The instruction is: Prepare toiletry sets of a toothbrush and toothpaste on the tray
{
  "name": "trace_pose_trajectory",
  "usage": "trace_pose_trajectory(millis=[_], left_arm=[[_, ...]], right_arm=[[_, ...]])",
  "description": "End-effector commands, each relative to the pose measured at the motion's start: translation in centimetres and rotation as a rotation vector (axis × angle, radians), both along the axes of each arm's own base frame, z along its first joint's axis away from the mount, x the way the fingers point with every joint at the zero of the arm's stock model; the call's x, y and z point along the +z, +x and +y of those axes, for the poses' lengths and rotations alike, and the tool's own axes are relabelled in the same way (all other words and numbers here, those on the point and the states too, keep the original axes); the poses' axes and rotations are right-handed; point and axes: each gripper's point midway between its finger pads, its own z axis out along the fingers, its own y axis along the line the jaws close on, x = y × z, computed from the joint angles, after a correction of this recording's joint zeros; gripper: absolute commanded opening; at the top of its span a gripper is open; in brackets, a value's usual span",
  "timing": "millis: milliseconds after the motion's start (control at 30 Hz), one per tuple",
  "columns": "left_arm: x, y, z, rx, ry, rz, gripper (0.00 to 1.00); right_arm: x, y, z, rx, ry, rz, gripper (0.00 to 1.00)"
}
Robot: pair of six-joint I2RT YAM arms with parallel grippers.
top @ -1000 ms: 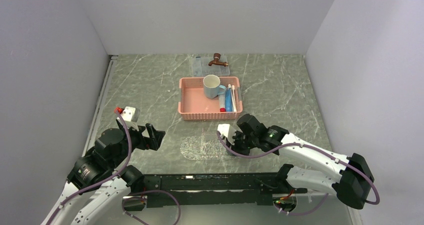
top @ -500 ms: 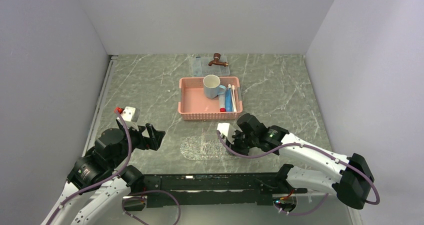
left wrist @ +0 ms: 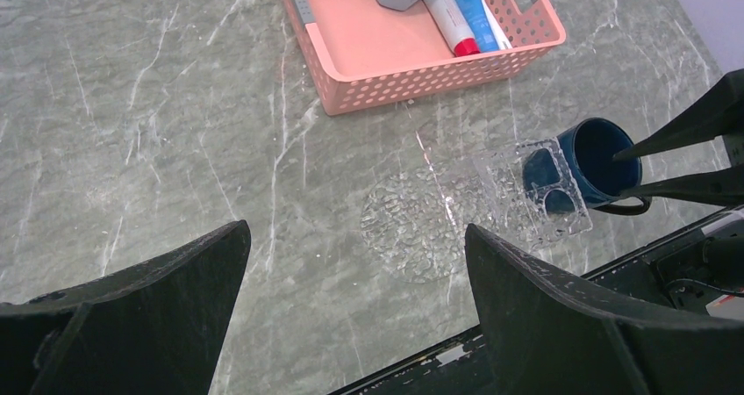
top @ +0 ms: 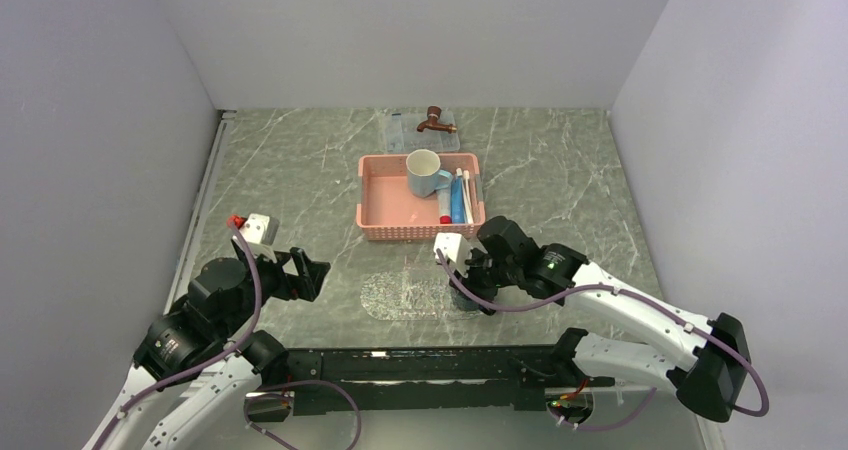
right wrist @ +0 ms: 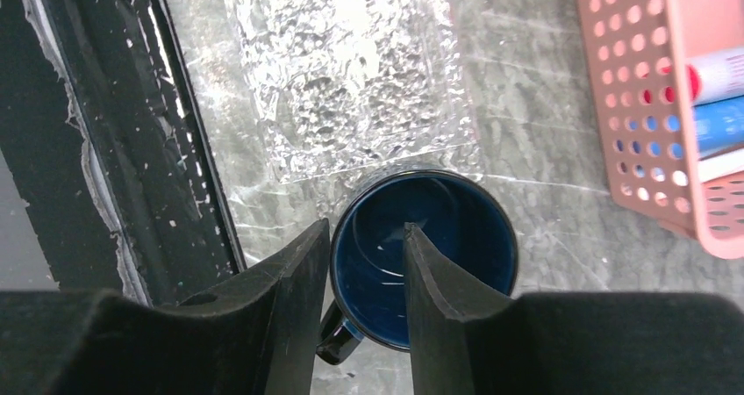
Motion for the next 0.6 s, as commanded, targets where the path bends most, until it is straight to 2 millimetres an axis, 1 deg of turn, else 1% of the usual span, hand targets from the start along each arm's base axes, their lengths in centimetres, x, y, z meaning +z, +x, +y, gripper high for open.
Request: trace_pose_trajectory(millis=[0, 167, 267, 467, 567], left_arm=[[1.0, 0.2, -0.3, -0.017, -0.018, -0.042, 0.99], [1.0, 0.1, -0.3, -0.019, -0.02, -0.044, 0.99], [1.1, 0.1, -0.3, -0.019, -0.022, -0.047, 0.99], [1.0, 0.1, -0.3, -0.019, -0.022, -0.045, 0.99], [0.8, 0.3, -0.4, -0.014, -0.02, -0.033, 0.99]], right_arm=[[3.6, 1.5, 0.3, -0.049, 0.048, -0.076, 0.4], [5.9, 3.7, 0.6, -0.129, 0.057, -0.145, 0.42], [7.2, 5.7, 0.7, -0.223, 0.049, -0.175, 0.46], [9.1, 9.5, 0.6, -0.406, 0.017, -0.22, 0.46], [10.2, 11.7, 0.0, -0.531, 0.022, -0.27, 0.47]])
